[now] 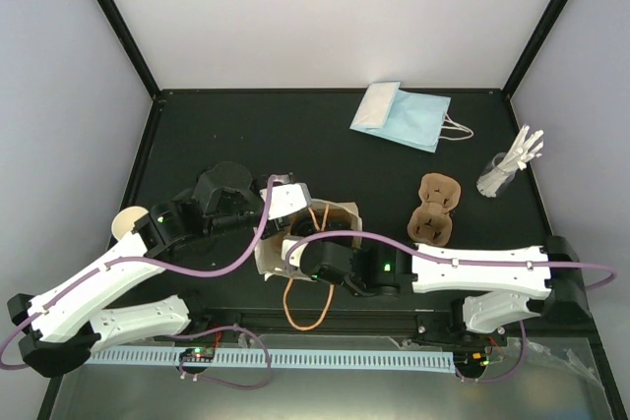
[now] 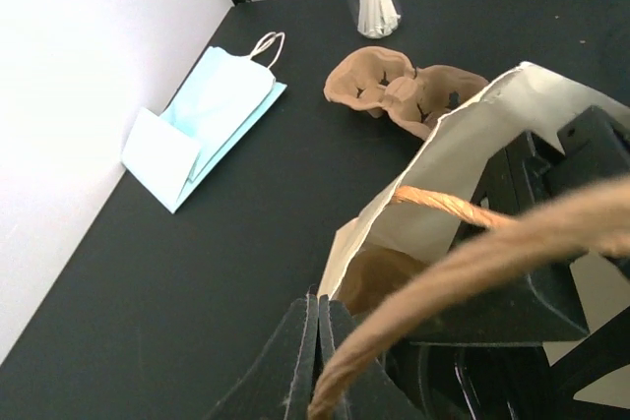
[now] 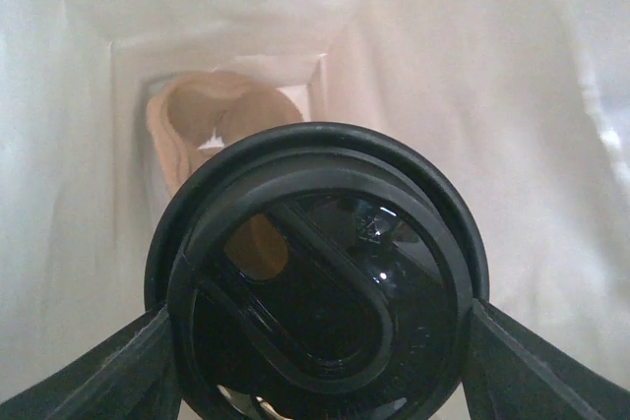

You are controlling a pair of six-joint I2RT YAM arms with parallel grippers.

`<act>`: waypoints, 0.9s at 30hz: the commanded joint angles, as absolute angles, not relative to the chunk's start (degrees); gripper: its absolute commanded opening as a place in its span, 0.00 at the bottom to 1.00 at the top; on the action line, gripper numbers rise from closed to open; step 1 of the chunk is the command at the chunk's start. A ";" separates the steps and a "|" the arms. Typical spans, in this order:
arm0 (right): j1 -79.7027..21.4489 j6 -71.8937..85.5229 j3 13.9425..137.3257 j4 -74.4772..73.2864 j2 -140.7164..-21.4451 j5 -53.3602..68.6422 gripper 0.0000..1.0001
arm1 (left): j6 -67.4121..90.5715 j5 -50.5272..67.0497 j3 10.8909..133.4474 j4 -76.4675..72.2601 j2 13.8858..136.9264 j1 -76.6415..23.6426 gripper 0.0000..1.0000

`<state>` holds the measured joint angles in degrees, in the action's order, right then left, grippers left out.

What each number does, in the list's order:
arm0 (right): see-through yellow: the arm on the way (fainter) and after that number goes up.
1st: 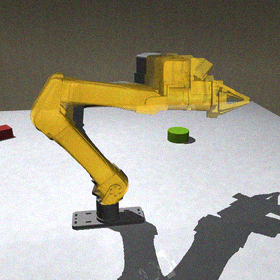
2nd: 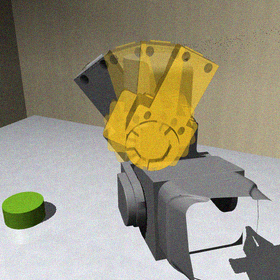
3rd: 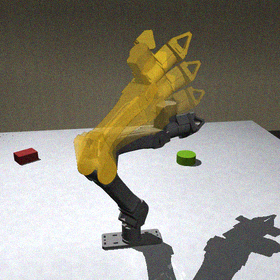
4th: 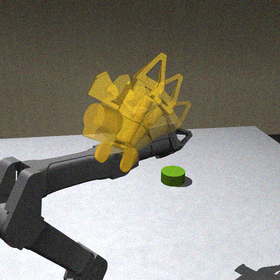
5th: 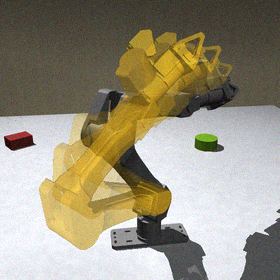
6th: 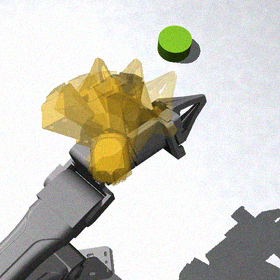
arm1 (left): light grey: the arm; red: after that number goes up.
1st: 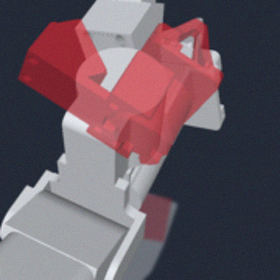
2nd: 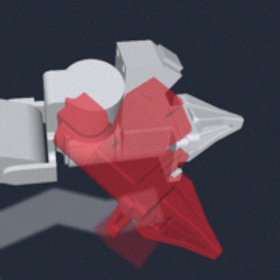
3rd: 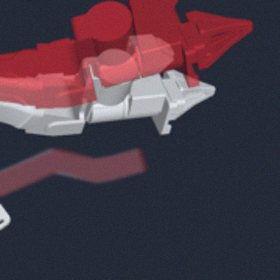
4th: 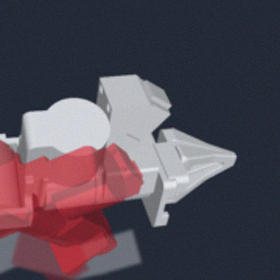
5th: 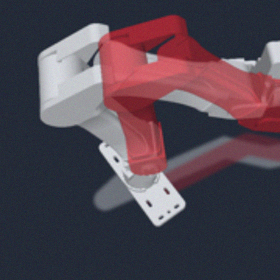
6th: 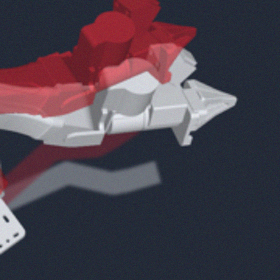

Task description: Pack the takeout coffee

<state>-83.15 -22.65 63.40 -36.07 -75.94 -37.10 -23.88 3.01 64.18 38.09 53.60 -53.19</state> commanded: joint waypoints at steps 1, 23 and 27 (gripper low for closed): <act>-82.88 -22.06 62.32 -36.43 -77.94 -38.31 0.59 | -26.03 1.70 66.27 36.68 52.45 -52.82 0.02; -87.05 -16.61 50.40 -33.17 -75.42 -42.48 0.57 | -1.47 6.71 70.86 41.84 47.30 -52.83 0.91; -87.83 -16.98 48.54 -32.91 -74.24 -42.72 0.57 | 6.55 -1.53 77.74 48.85 50.83 -49.98 0.99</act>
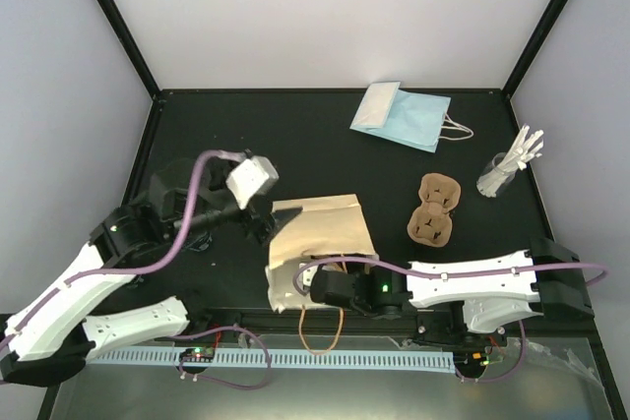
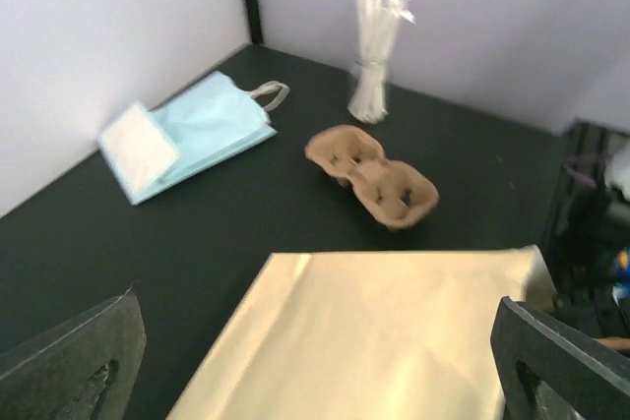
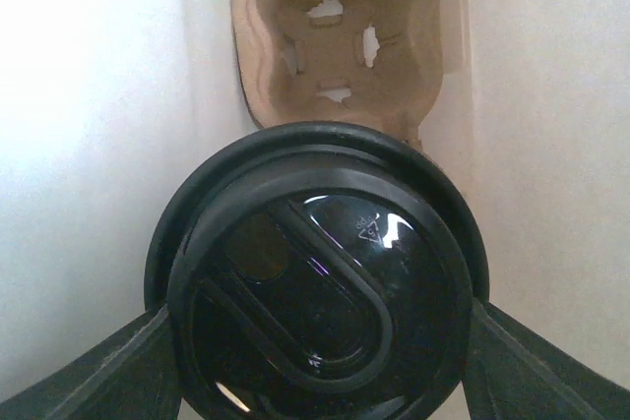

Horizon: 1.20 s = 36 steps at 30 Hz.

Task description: Pack the takeout coffee

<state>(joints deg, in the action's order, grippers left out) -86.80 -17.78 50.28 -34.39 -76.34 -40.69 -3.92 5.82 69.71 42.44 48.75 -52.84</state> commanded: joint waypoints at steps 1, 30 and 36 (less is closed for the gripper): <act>-87.85 -17.04 48.24 -33.06 -74.04 -43.09 0.57 | 7.94 -0.88 79.27 51.21 52.77 -47.26 0.99; -85.91 -22.84 42.41 -21.12 -72.60 -50.36 0.54 | 14.09 43.72 84.53 38.70 109.28 -22.01 0.95; -85.09 -22.60 42.27 -21.00 -73.93 -50.19 0.54 | 15.61 44.64 83.14 36.41 112.57 -23.13 0.93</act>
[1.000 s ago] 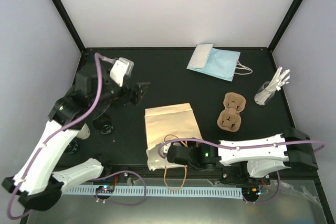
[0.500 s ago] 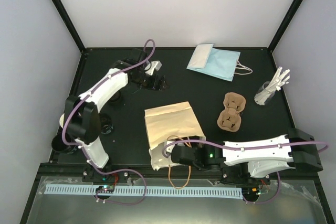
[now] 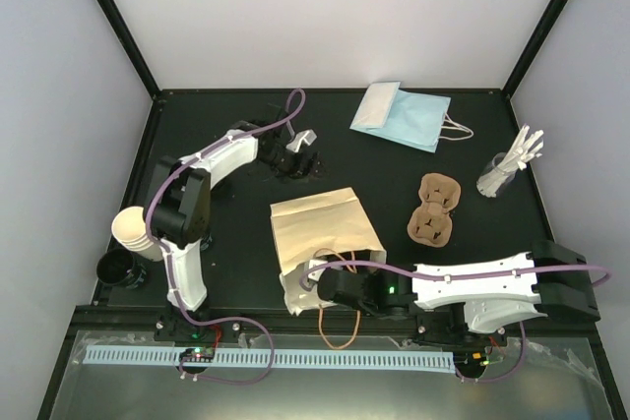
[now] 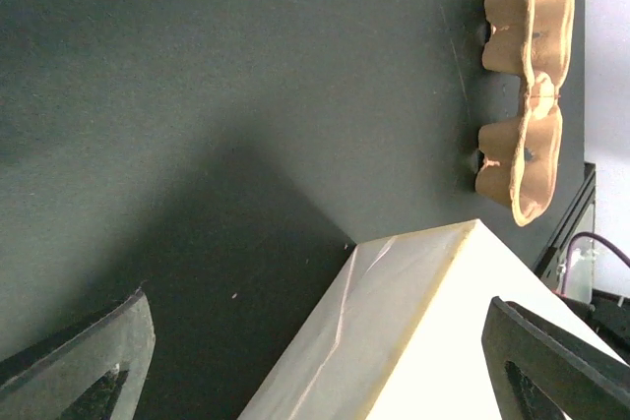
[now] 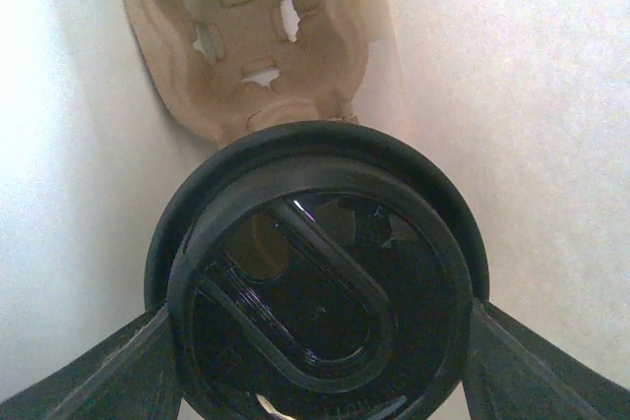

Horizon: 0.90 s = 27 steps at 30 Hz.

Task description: Pack the takeout coffee

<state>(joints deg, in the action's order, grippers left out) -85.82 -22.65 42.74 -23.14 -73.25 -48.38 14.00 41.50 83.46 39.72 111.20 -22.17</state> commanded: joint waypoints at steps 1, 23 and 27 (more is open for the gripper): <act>-84.96 -22.46 42.28 -21.19 -73.96 -50.30 0.54 | 16.59 44.93 82.33 35.06 112.64 -23.26 0.93; -84.08 -16.34 41.16 -21.16 -77.34 -50.64 0.53 | 17.09 51.78 80.72 31.91 119.21 -26.19 0.87; -83.56 -17.62 40.63 -19.04 -77.34 -51.36 0.53 | 16.34 52.81 81.70 32.89 120.06 -26.60 0.86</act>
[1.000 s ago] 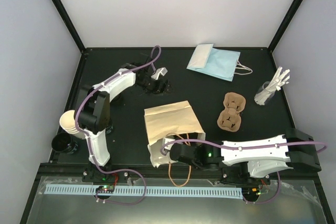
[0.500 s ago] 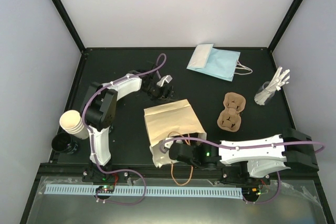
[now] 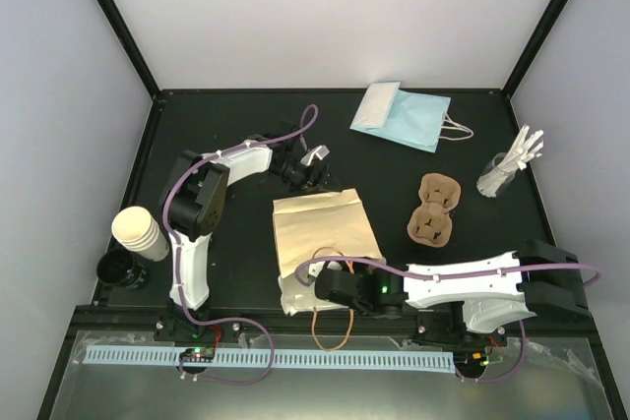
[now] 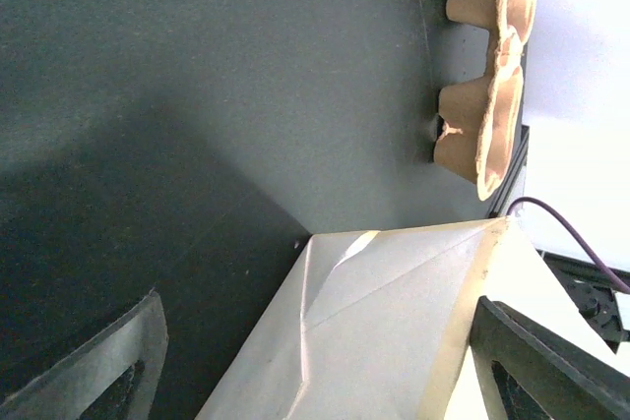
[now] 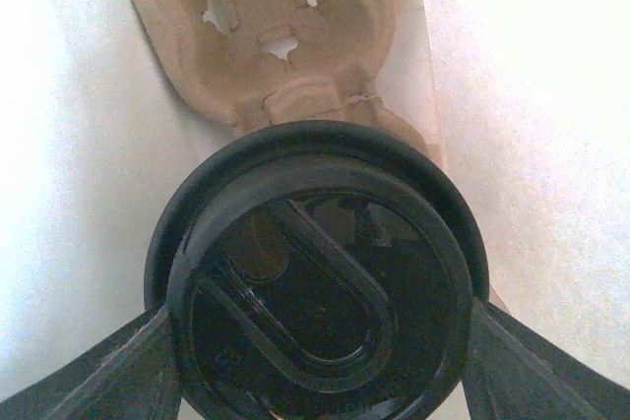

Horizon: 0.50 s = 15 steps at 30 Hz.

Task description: Pack the takeout coffee

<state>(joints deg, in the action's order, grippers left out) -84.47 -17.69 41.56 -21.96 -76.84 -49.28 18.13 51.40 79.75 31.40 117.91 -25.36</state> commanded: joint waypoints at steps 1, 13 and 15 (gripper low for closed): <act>-83.27 -18.00 40.54 -18.56 -77.27 -51.32 0.53 | 16.02 53.15 81.96 33.28 120.37 -26.74 0.85; -80.04 -17.94 40.17 -13.99 -76.46 -52.39 0.52 | 15.68 59.69 83.06 32.71 123.58 -27.15 0.70; -79.58 -16.80 40.46 -13.92 -76.15 -52.02 0.52 | 15.78 60.72 82.90 32.46 123.65 -27.18 0.69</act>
